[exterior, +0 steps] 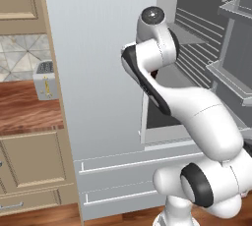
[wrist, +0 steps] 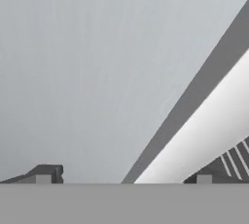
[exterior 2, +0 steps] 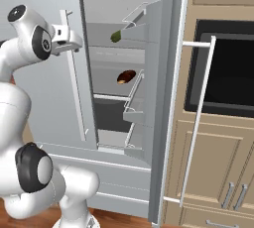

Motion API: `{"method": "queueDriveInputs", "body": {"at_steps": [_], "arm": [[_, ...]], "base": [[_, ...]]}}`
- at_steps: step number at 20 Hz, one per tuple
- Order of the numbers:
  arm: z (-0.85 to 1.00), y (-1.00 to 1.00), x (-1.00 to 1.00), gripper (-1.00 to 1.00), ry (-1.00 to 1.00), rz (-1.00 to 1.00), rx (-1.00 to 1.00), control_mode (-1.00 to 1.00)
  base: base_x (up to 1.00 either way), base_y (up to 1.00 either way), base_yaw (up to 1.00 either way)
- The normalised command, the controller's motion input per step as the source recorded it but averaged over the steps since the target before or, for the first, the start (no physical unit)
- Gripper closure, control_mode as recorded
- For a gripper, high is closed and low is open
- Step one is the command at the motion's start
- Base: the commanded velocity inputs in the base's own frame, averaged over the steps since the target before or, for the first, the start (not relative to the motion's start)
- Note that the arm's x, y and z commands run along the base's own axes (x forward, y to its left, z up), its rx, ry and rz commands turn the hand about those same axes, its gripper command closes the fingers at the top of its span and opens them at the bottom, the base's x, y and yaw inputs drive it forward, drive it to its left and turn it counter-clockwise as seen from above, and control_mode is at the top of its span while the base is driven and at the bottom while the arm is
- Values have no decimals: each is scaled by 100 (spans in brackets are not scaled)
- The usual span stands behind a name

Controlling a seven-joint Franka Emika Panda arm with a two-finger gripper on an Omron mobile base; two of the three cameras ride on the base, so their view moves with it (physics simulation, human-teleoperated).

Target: Gather the lemon wedge and cucumber from the fridge and place them on a tray on the dining counter. Then gather the fish and steak from the fridge and place them on the other tray.

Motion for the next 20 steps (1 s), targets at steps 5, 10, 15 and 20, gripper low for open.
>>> {"method": "queueDriveInputs", "body": {"at_steps": [5,10,15,20], "arm": [[-8,0,11,-100,-3,0,0,-100],[-11,0,5,-100,-4,0,0,-100],[-15,0,15,100,-1,0,0,-100],[-5,4,27,100,-2,0,3,-100]], "base": [[0,0,0],[0,0,0],[0,0,0],[0,0,0]]}}
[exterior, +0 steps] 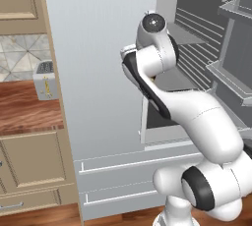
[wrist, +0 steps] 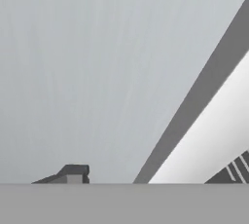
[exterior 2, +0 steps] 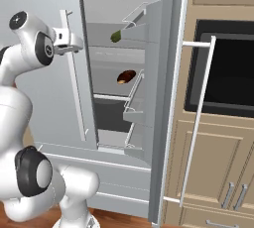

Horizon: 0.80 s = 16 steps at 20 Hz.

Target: Gather the lemon wedge and cucumber from the fridge and place them on a tray on the dining counter. Then gather the fish and steak from the fridge and place them on the other tray.

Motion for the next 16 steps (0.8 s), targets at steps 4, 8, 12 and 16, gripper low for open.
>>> {"method": "queueDriveInputs", "body": {"at_steps": [4,8,12,16], "arm": [[-2,30,7,100,-4,5,1,-100],[-9,72,-35,100,0,13,0,-100],[-1,80,-57,100,0,16,0,-100],[0,87,-70,100,0,17,0,-100]], "base": [[0,0,0],[0,0,0],[0,0,0],[0,0,0]]}}
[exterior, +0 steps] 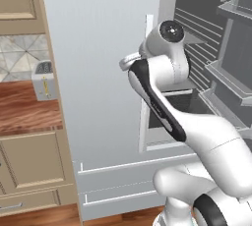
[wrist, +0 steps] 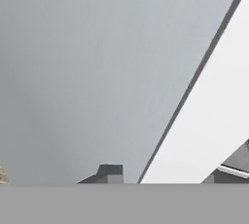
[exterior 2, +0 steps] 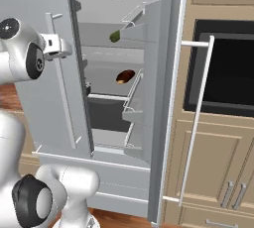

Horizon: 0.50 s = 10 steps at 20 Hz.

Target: Gather the lemon wedge and cucumber from the fridge and place them on a tray on the dining counter. Then gather the fish and steak from the fridge and place them on the other tray.

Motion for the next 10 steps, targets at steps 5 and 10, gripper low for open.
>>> {"method": "queueDriveInputs", "body": {"at_steps": [5,10], "arm": [[0,96,-67,100,0,16,0,-100],[0,100,-66,100,0,16,0,-100]], "base": [[0,0,0],[0,0,0]]}}
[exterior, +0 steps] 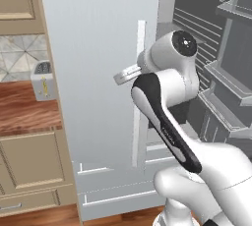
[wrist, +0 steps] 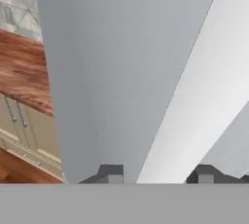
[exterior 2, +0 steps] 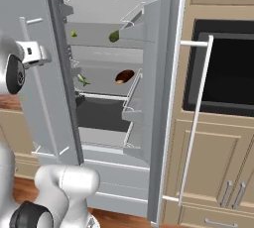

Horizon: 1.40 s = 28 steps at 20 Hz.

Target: Gather the lemon wedge and cucumber from the fridge and place them on a tray on the dining counter. Then gather the fish and steak from the fridge and place them on the other tray.

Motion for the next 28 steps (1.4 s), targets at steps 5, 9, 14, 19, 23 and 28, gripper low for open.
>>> {"method": "queueDriveInputs", "body": {"at_steps": [5,9,14,19,23,28], "arm": [[0,100,-60,100,2,14,0,-100],[0,95,-42,-100,4,12,0,-100],[11,-24,-75,-100,0,3,2,-100],[18,-89,-72,-100,0,0,9,-100],[14,-88,-13,-100,1,0,11,-100],[27,-79,8,-100,9,-1,12,-100]], "base": [[0,0,0],[0,0,0],[0,0,0],[0,0,0],[0,0,0],[0,0,0]]}}
